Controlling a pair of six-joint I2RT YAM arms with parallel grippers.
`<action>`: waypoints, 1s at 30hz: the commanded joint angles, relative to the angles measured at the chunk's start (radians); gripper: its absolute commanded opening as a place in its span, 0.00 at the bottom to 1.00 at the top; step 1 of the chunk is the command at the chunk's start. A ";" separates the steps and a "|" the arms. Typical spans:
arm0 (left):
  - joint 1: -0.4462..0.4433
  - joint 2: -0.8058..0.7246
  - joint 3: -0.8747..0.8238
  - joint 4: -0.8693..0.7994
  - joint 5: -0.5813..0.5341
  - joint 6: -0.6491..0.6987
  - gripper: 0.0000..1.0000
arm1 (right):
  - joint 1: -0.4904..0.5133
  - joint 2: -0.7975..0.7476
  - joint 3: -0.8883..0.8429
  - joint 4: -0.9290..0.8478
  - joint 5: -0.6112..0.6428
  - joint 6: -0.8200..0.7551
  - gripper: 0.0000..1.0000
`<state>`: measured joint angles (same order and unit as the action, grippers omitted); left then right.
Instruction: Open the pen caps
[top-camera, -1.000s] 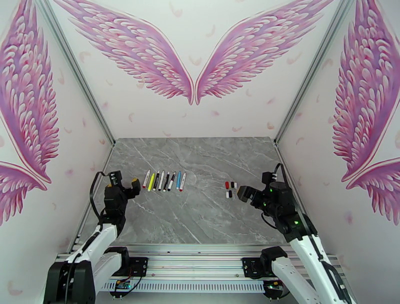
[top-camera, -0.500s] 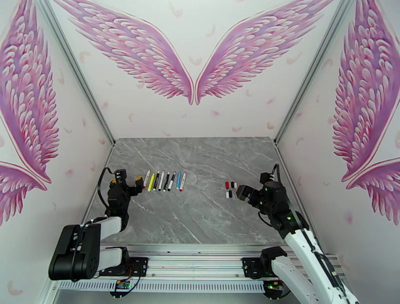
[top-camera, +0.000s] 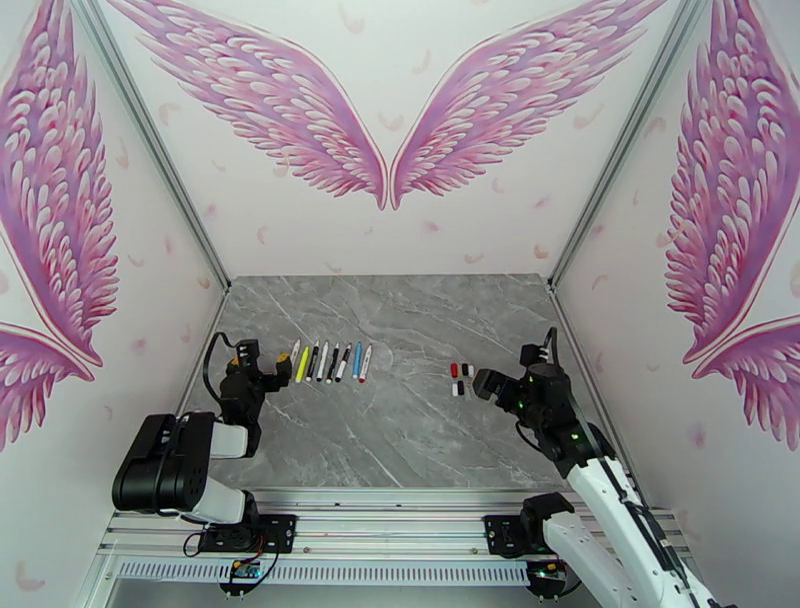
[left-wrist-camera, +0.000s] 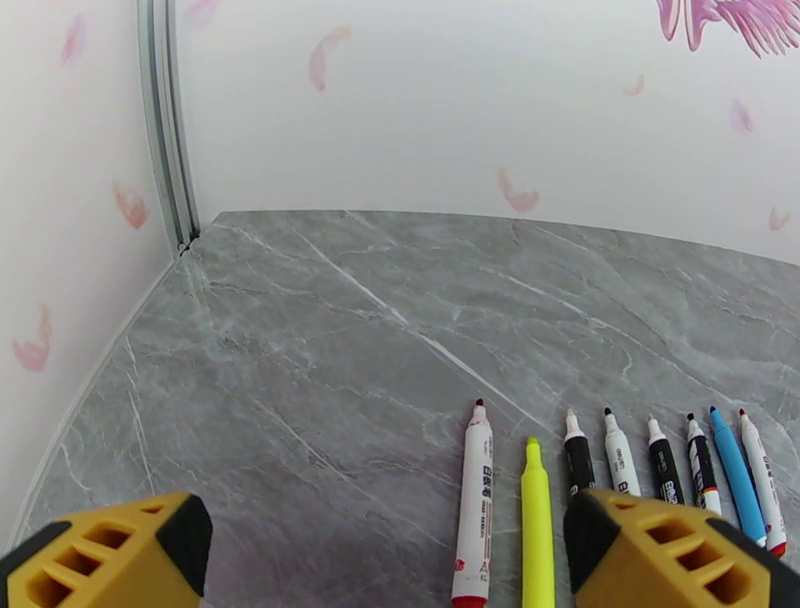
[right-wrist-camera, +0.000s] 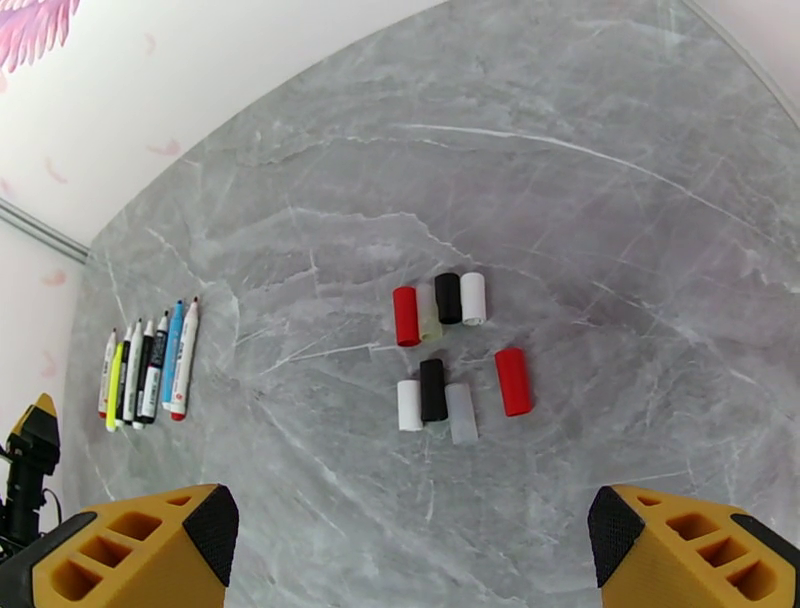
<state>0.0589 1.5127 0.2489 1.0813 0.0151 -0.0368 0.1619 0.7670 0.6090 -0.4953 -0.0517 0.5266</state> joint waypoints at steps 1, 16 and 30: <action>0.007 0.006 0.044 -0.044 0.022 0.008 0.99 | 0.002 0.016 -0.013 0.046 0.031 -0.015 0.99; -0.034 0.010 0.145 -0.234 -0.053 0.037 0.99 | 0.002 0.148 -0.072 0.353 0.248 -0.107 0.99; -0.037 0.011 0.147 -0.236 -0.063 0.037 0.99 | -0.002 0.450 -0.046 0.671 0.407 -0.406 0.99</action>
<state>0.0250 1.5166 0.3672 0.8623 -0.0414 -0.0067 0.1616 1.2083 0.5568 0.0364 0.3073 0.2352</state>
